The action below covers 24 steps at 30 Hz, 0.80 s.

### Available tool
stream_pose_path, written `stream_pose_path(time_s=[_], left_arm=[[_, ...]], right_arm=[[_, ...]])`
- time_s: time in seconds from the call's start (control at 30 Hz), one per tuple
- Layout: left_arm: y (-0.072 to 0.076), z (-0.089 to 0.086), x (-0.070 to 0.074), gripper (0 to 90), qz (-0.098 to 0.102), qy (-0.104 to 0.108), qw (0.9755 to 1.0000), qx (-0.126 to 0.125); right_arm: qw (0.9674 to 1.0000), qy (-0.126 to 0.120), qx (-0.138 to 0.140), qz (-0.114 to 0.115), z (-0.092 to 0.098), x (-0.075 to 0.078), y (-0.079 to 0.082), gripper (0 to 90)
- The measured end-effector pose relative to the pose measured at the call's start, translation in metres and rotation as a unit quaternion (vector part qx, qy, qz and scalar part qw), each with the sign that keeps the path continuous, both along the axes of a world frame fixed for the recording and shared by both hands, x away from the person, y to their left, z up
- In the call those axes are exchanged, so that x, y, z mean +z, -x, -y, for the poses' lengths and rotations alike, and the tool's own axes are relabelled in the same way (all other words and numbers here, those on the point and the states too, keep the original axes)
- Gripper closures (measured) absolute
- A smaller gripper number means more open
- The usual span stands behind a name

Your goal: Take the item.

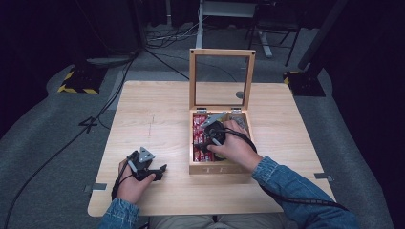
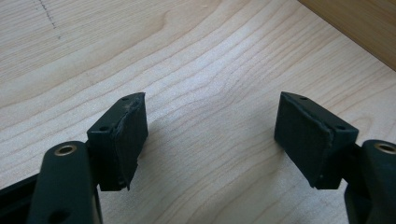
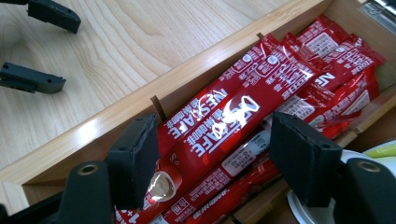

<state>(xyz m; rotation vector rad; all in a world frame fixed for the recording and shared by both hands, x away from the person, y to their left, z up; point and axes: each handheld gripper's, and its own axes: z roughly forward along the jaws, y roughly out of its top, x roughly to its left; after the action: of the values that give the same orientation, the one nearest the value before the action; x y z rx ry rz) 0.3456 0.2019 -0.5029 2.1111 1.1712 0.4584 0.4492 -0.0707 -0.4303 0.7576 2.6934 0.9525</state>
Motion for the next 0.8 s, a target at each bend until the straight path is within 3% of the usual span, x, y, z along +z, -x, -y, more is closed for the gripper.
stream_pose_path(time_s=[0.23,0.43,0.6,0.7,0.8], left_arm=[[0.000,0.000,0.000,25.9,0.000,0.001,1.0000,0.000],[0.000,0.000,0.000,25.8,0.000,0.001,1.0000,-0.001],[0.000,0.000,0.000,25.8,-0.001,0.001,1.0000,-0.001],[0.000,0.000,0.000,25.7,-0.001,0.001,1.0000,-0.001],[0.000,0.000,0.000,25.8,-0.001,0.002,1.0000,-0.001]], right_arm=[[0.9998,0.018,0.009,-0.001,-0.005,-0.003,0.003,42.0],[0.9996,0.026,0.007,-0.013,-0.006,0.001,0.005,62.7],[0.9989,-0.012,-0.007,-0.045,-0.005,0.003,0.008,76.5],[0.9979,-0.034,-0.011,-0.054,-0.006,0.005,0.011,80.1],[0.9979,-0.046,-0.010,-0.046,-0.006,0.011,0.013,80.5]])
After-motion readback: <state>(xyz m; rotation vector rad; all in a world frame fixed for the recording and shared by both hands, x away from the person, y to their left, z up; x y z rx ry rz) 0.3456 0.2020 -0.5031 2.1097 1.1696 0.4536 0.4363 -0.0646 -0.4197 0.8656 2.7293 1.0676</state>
